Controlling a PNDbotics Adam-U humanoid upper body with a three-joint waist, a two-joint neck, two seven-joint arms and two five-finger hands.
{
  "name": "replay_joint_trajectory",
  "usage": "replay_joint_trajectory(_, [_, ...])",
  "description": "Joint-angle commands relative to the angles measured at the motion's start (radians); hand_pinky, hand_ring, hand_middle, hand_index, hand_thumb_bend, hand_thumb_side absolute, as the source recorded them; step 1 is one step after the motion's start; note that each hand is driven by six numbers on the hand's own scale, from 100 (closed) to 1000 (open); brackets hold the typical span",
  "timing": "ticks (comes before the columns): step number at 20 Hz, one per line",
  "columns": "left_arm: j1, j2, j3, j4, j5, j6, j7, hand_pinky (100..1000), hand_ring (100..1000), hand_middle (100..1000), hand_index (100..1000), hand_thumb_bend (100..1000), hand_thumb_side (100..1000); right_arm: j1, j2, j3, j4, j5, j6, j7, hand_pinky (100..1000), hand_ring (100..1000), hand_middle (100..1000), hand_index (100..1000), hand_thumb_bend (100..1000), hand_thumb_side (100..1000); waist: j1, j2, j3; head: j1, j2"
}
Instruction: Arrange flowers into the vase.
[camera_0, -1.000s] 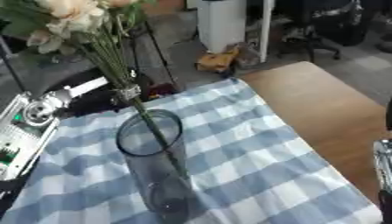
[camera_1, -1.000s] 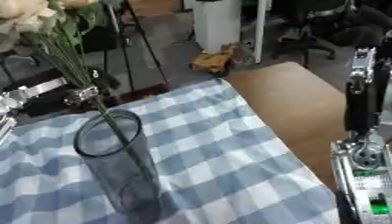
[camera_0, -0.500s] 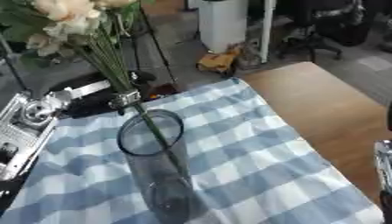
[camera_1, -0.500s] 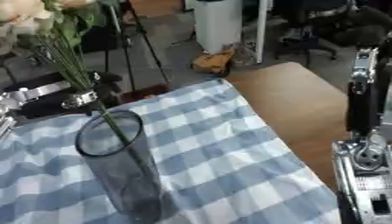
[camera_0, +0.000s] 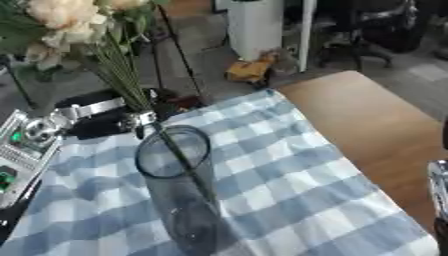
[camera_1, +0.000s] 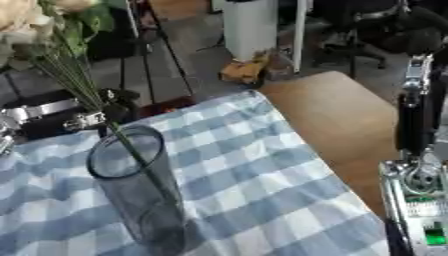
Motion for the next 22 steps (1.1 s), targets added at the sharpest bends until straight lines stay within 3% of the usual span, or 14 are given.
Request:
replay_joint_trajectory(1, [-0.012,0.036,0.019,-0.015,0.02,-0.007,-0.024,580,854,863,1000,342,1000,-0.011,-0.012,-0.006,-0.016,0.009,0.002,-0.004,828,843,523,810,100,790,-0.007,-0.019,0.002,-0.002,-0.011])
replay_joint_trajectory(15, [0.011,0.059,0.046,-0.031,0.004,-0.026,-0.038,708,939,948,1000,393,1000,-0.011,-0.012,-0.007,-0.016,0.006,0.006,-0.009,829,843,521,810,100,794,-0.01,-0.018,0.004,-0.006,-0.015])
replay_joint_trajectory(22, [0.022,0.07,0.056,-0.036,-0.001,-0.025,-0.026,721,946,955,1000,401,1000,-0.01,-0.012,-0.008,-0.016,0.006,0.006,-0.011,829,844,521,810,100,795,-0.012,-0.016,0.005,-0.007,-0.017])
